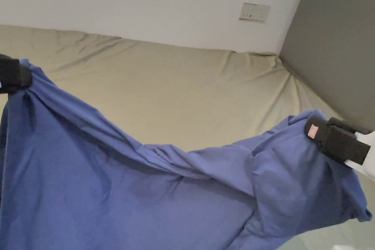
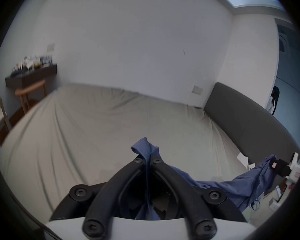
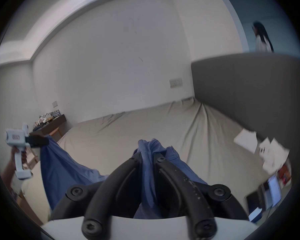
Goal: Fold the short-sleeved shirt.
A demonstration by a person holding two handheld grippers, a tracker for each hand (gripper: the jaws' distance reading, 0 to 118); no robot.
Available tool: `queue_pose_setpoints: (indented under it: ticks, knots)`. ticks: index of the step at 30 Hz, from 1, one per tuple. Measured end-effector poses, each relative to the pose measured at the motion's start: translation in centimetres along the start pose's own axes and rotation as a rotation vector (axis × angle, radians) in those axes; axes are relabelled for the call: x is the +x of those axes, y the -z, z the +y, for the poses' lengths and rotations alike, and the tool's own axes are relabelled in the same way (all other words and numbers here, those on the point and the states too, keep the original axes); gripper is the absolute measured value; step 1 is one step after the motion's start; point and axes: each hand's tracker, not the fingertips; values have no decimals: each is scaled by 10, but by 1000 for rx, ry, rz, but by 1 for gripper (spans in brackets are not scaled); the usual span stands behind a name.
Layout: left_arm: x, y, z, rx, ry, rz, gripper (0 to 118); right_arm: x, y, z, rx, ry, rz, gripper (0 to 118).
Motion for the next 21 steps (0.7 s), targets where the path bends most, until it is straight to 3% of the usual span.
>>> queue_pose_setpoints:
  ticks: [6,10,21]
  knots:
    - [11,-18,73,109,63,54,3,-8,23,66,118,-78,-72,13]
    - [18,-10,105,145,95,105,3,-7,52,100,160,-59,-107,13]
    - [17,74,146,142,-3,150,3,-3,160,134,152,-43,-205,13]
